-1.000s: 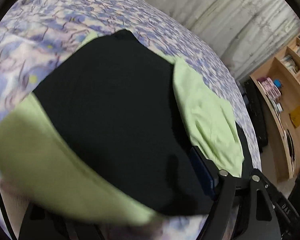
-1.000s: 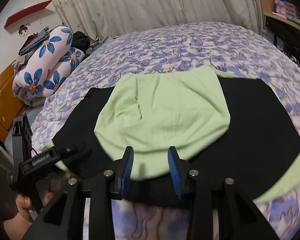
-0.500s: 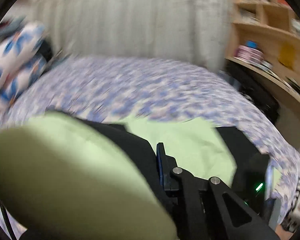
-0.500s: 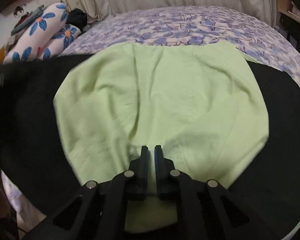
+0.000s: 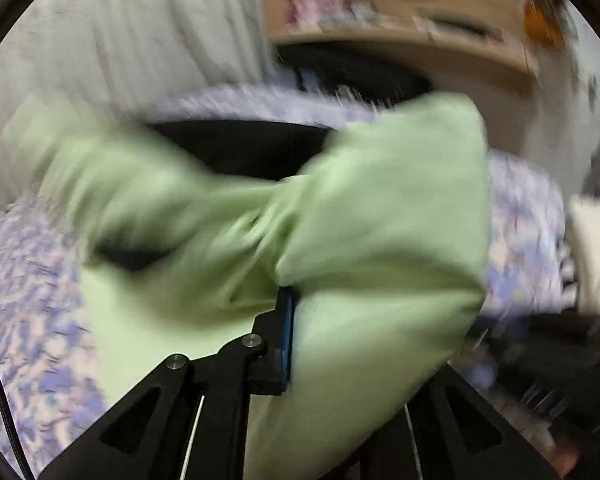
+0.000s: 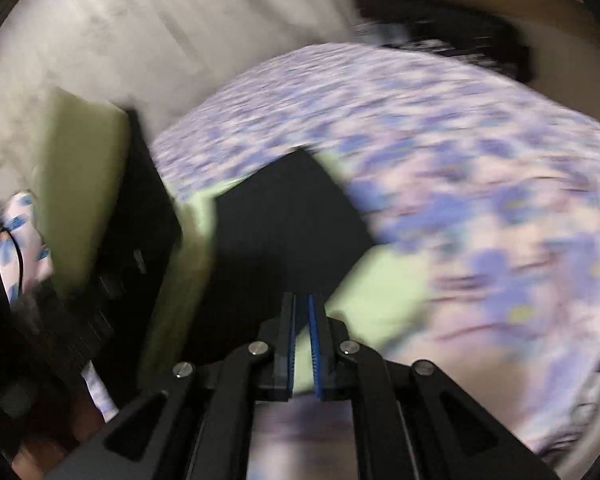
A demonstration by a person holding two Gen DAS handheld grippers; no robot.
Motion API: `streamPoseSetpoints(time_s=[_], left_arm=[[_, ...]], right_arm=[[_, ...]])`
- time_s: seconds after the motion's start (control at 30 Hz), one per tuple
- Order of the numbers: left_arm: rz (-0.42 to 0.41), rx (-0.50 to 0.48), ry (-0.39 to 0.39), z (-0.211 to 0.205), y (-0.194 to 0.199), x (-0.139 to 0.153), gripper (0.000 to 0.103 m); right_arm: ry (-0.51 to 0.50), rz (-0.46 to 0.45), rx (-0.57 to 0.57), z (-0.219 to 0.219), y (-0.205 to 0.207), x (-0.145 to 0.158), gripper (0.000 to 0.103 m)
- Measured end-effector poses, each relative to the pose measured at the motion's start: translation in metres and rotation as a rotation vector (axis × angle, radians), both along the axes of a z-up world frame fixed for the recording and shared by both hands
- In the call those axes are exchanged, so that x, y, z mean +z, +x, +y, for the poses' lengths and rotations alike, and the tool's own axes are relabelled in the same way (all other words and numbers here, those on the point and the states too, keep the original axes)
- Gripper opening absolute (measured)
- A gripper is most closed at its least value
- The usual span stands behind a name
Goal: Fold large clothes
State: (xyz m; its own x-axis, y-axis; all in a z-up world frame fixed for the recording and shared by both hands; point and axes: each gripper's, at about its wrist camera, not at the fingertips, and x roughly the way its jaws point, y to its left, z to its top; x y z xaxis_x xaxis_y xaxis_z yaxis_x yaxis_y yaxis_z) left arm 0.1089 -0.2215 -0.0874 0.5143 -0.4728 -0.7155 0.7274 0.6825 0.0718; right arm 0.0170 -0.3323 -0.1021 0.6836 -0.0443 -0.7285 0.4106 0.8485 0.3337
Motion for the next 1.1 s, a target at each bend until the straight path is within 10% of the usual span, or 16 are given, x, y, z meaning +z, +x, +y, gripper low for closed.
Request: streamPoseSetpoints(time_s=[0.17,0.33,0.67,0.83,1.1], left_arm=[[0.057,-0.004,0.095,-0.016,0.003,-0.045,0.021],[0.174,-0.025,0.0,0.003,-0.001,-0.024,0.079],[0.258,0.122,-0.272,0.101,-0.012,0.036,0.081],[0.254,0.292,-0.231,0.144,0.013,0.026,0.08],[0.391,0.344,-0.165,0.15,0.029,-0.028,0.08]], right_arm=[[0.073,0.041,-0.018,-0.019,-0.009,-0.02,0.007],[0.076,0.039,0.0,-0.017,-0.005,-0.016,0.007],[0.066,-0.035,-0.062,-0.033,-0.006,0.027,0.02],[0.087,-0.093,-0.036,-0.032,0.0,0.058,0.038],[0.223,0.206,0.126,-0.034,0.078,-0.001,0.049]])
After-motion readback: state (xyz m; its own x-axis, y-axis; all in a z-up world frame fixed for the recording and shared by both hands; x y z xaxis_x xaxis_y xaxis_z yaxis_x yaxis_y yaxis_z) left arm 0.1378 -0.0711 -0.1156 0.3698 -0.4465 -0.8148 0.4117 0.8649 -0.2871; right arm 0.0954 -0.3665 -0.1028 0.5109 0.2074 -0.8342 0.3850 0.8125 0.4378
